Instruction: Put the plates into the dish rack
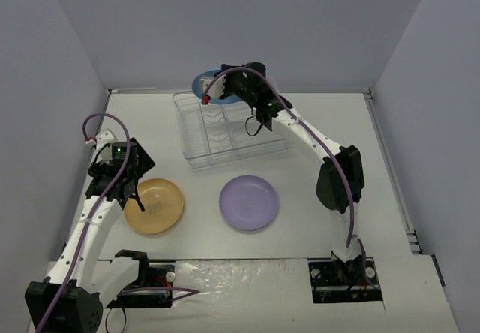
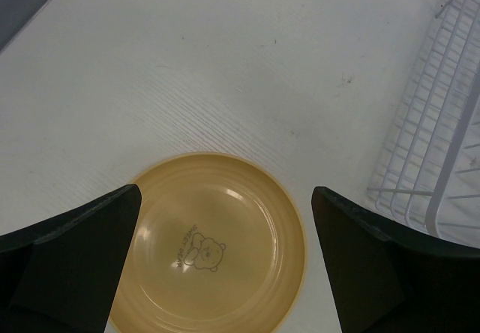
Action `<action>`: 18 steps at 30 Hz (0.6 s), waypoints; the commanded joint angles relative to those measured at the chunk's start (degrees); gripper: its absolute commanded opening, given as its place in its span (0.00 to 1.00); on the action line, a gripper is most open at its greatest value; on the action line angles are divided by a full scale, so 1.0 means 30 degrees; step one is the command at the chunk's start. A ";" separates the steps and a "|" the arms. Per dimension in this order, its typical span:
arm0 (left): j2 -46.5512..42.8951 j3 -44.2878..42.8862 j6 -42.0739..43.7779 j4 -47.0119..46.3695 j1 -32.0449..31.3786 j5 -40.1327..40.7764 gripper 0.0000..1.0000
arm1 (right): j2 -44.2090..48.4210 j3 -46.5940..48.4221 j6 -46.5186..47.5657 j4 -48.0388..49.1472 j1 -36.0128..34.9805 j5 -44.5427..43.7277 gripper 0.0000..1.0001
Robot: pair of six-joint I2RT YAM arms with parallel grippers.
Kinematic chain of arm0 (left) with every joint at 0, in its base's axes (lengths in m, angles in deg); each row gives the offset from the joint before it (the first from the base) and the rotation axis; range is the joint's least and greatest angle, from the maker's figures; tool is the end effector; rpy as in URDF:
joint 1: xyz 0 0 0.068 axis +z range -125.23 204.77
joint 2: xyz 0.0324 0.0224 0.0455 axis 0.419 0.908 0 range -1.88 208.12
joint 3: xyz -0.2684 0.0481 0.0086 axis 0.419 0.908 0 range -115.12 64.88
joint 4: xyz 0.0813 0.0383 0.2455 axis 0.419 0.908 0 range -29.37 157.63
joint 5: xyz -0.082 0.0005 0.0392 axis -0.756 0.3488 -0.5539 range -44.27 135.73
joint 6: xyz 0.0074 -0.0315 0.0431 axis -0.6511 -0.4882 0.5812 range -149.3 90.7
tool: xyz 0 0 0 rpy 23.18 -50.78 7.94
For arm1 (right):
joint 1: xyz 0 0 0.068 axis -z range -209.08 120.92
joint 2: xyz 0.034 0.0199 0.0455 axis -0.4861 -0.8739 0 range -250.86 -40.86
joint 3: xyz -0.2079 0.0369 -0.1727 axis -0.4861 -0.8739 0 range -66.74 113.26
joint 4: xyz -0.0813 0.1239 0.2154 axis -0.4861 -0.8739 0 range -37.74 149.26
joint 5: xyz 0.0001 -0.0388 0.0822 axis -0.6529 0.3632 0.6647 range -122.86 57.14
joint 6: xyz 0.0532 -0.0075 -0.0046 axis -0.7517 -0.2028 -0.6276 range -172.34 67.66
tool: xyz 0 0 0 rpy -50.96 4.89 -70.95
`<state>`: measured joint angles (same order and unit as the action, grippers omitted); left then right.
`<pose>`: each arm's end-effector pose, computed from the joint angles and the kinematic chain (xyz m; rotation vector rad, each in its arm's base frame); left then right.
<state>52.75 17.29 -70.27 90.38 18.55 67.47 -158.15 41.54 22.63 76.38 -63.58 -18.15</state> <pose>0.2036 -0.0089 0.2941 -0.8398 1.9913 -0.0529 0.4068 0.2905 0.3842 -1.2905 0.6521 -0.3969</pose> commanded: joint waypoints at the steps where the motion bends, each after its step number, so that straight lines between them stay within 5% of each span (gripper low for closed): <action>1: -0.0293 -0.0420 -0.0142 -0.0723 0.0176 0.0608 0.97 | 0.0108 0.2732 0.3183 0.1081 -0.0042 0.3402 0.00; 18: 0.0431 -0.0445 -0.0180 -0.0952 0.0355 0.0612 0.97 | -0.3603 0.4756 0.2979 0.2308 -0.0346 0.3806 0.00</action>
<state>53.86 17.31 -70.27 90.27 19.07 68.27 -169.29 52.04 31.56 76.24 -64.21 -8.34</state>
